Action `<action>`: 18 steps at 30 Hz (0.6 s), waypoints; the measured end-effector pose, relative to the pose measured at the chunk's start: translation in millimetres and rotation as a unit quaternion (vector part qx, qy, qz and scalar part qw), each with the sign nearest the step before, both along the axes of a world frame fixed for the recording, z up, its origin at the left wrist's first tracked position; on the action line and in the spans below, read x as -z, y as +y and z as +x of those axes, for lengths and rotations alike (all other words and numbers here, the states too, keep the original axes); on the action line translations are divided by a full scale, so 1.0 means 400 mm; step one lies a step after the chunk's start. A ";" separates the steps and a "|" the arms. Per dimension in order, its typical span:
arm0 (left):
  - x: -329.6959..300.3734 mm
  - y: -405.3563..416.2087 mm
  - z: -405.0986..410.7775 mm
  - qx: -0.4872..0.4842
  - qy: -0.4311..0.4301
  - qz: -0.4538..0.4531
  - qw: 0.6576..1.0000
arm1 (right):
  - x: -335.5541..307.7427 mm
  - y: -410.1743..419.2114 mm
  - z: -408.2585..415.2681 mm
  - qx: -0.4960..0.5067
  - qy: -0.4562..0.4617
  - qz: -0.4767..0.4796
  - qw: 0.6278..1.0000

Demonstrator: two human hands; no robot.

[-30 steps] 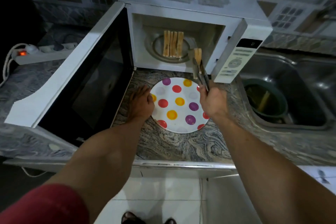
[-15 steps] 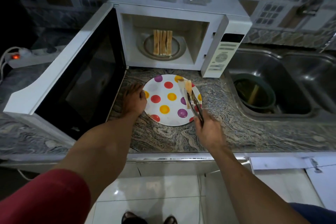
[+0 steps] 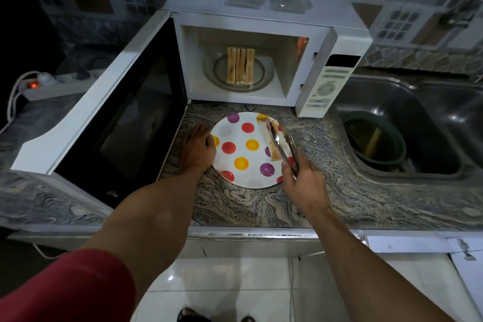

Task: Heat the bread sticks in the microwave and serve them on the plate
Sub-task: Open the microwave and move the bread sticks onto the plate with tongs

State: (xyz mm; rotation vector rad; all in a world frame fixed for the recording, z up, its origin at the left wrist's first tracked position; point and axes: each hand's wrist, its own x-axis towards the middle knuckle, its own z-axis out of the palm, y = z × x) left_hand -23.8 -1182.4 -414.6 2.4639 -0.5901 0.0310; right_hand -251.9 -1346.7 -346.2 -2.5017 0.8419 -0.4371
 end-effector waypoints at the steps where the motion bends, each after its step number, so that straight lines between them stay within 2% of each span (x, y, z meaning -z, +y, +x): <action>1: 0.001 -0.001 0.000 0.001 0.006 -0.001 1.000 | -0.004 -0.007 0.011 0.004 -0.002 0.001 1.000; 10: 0.003 0.004 -0.001 -0.008 0.001 -0.007 1.000 | -0.053 -0.046 0.129 0.003 -0.017 -0.022 1.000; 18: 0.010 0.000 0.008 -0.011 -0.003 0.006 1.000 | -0.135 -0.092 0.371 0.047 -0.017 0.003 0.999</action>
